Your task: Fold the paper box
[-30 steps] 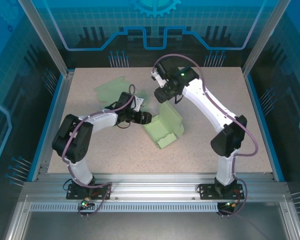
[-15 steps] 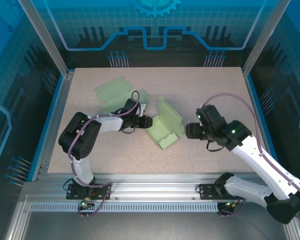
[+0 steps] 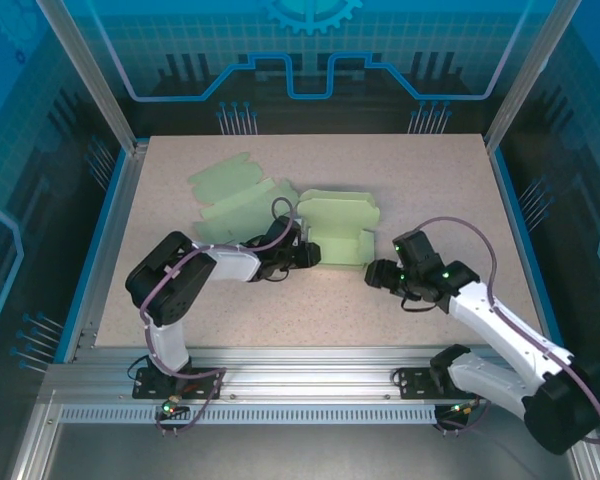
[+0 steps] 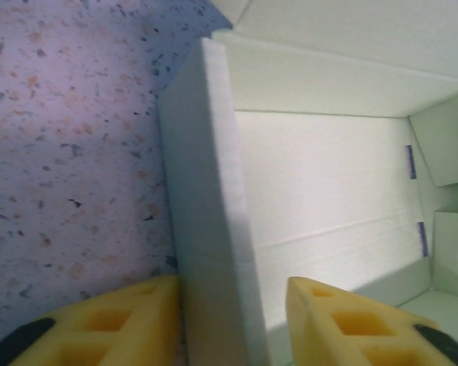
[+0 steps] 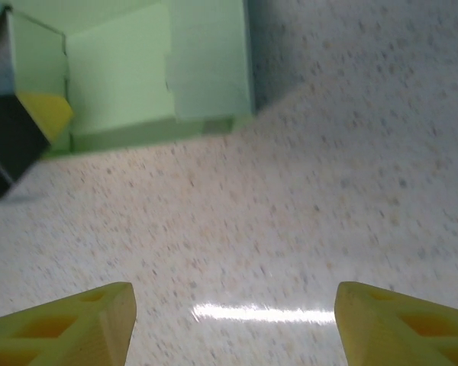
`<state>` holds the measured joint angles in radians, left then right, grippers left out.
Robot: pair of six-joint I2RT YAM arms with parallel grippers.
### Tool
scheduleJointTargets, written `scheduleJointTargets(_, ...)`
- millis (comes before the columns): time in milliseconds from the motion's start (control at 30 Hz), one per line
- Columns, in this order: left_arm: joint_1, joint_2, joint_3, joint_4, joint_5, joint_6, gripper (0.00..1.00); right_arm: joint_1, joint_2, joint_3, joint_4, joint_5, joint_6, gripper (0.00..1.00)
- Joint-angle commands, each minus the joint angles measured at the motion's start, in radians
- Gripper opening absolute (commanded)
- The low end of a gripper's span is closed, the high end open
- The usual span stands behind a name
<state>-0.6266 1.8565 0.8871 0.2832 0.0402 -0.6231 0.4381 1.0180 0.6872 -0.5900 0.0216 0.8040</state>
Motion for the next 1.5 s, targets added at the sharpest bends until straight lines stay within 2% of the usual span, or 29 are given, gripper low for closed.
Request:
scheduleJointTargets(0, 0.002, -0.039, -0.014, -0.01, -0.044, -0.041, 0.47, -0.072, 0.068, 0.024, 0.15, -0.118, -0.095, 0.7)
scheduleJointTargets(233, 0.001, -0.074, -0.006, -0.024, -0.079, -0.017, 0.5, -0.178, 0.281, 0.098, 0.262, -0.193, -0.185, 0.72)
scheduleJointTargets(600, 0.002, -0.033, 0.047, -0.034, -0.088, 0.019, 0.46, -0.2, 0.489, 0.137, 0.399, -0.28, -0.203, 0.71)
scheduleJointTargets(867, 0.001, -0.007, 0.035, 0.005, -0.073, -0.007, 0.41, -0.162, 0.53, 0.187, 0.409, -0.301, -0.219, 0.59)
scheduleJointTargets(933, -0.001, -0.004, 0.036, 0.008, -0.071, -0.008, 0.4, -0.15, 0.549, 0.216, 0.396, -0.284, -0.22, 0.53)
scheduleJointTargets(1100, -0.004, 0.007, 0.038, 0.012, -0.067, -0.013, 0.39, -0.124, 0.593, 0.256, 0.343, -0.205, -0.221, 0.48)
scheduleJointTargets(1233, -0.005, 0.012, 0.035, 0.016, -0.062, -0.019, 0.39, -0.103, 0.59, 0.288, 0.292, -0.175, -0.241, 0.48)
scheduleJointTargets(1333, -0.005, 0.009, 0.026, 0.022, -0.066, -0.023, 0.39, -0.082, 0.532, 0.309, 0.234, -0.132, -0.269, 0.49)
scheduleJointTargets(1467, -0.005, 0.009, 0.026, 0.022, -0.066, -0.023, 0.39, -0.082, 0.431, 0.303, 0.175, -0.068, -0.291, 0.55)
